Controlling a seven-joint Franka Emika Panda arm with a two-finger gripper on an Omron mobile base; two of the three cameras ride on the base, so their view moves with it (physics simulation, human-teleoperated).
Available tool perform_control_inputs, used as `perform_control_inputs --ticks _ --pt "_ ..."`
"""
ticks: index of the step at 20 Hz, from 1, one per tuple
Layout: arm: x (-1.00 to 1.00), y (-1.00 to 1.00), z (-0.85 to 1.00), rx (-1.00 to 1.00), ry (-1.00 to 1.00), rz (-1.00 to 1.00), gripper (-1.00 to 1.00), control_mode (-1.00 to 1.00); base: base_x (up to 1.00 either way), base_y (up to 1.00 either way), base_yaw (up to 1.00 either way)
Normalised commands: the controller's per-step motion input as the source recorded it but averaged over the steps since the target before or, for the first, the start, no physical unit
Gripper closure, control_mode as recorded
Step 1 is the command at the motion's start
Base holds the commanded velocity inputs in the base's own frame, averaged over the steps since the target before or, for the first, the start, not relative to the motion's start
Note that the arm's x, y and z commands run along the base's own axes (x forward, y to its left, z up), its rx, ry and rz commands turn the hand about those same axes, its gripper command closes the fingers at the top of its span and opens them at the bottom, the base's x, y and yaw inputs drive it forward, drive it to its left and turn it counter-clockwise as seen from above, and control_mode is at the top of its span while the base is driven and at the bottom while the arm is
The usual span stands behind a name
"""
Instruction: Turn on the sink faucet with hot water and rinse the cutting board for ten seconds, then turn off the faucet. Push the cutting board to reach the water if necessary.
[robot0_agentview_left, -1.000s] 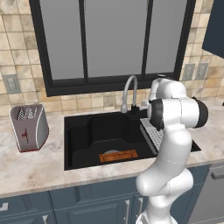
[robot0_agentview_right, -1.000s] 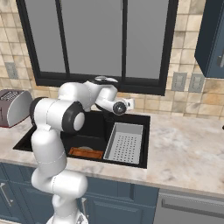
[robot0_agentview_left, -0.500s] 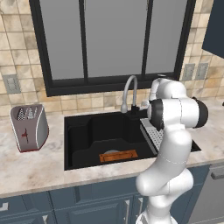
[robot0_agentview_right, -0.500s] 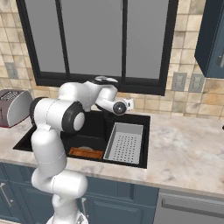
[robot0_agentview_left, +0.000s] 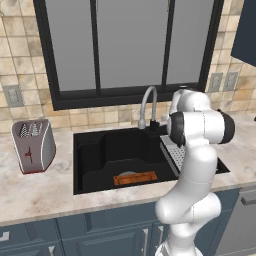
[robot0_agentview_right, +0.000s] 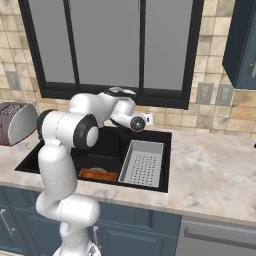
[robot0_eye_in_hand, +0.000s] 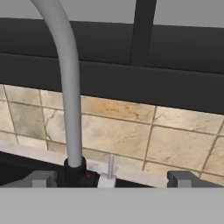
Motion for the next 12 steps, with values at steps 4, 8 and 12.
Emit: perform_control_inputs --ticks 4,8,12 --pt "0.03 0.0 -0.37 0.0 -0.01 0.0 -1.0 -1.0 0.0 0.0 0.0" --pt "0.0 -0.12 -0.41 0.02 -0.05 0.0 -1.0 -1.0 0.0 0.0 0.0" --pt "0.0 -0.2 -0.25 0.06 -0.08 0.0 -1.0 -1.0 0.0 0.0 0.0"
